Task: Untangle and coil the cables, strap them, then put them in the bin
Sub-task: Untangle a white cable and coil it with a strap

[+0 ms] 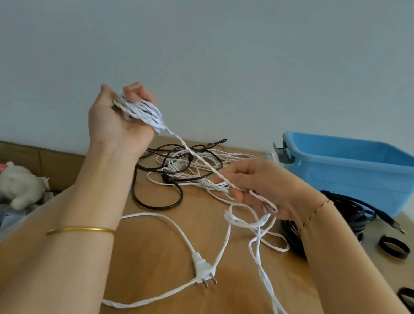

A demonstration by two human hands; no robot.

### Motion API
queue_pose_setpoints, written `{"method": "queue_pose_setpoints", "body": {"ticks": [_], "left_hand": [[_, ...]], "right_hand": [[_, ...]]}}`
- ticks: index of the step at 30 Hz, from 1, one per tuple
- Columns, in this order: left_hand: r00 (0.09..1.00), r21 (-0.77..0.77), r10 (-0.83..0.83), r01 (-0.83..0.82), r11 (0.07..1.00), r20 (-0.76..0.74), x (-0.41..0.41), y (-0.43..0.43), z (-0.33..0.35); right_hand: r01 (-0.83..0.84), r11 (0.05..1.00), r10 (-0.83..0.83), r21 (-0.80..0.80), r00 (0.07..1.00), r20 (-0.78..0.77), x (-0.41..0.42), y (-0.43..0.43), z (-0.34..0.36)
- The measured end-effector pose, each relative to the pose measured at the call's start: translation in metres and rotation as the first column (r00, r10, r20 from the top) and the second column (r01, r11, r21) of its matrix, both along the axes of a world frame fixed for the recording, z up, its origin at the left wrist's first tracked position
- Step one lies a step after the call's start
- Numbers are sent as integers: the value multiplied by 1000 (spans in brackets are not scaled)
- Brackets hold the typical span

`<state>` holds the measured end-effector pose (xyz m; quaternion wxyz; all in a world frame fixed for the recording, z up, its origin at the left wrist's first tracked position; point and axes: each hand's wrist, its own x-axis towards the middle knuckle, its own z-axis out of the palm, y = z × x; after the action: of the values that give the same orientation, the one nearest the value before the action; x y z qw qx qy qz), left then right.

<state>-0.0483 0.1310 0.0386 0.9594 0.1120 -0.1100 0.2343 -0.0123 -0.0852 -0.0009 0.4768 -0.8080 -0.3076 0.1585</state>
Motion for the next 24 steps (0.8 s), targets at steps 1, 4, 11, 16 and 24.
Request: {"method": "queue_pose_setpoints", "body": {"ticks": [1,4,11,16,24], "left_hand": [[997,80,60,-57,995,-38,1,-2,0],[964,423,253,-197,885,-81,9,-18,-7],[805,889,496,-81,-451,325,6,-44,-24],[950,847,312,148,-510,21,-9,-45,-14],[721,778,-469,620,107,-510,-6,-29,-14]], "right_hand": [[-24,999,25,-21,999,26,-3,0,3],[-113,988,122,-104,988,89,-17,2,14],[-95,990,79,109,987,143,-27,-10,37],[157,937,-245,313,932,267,-12,-22,36],[245,824,-332,511,939,84,1,-13,17]]}}
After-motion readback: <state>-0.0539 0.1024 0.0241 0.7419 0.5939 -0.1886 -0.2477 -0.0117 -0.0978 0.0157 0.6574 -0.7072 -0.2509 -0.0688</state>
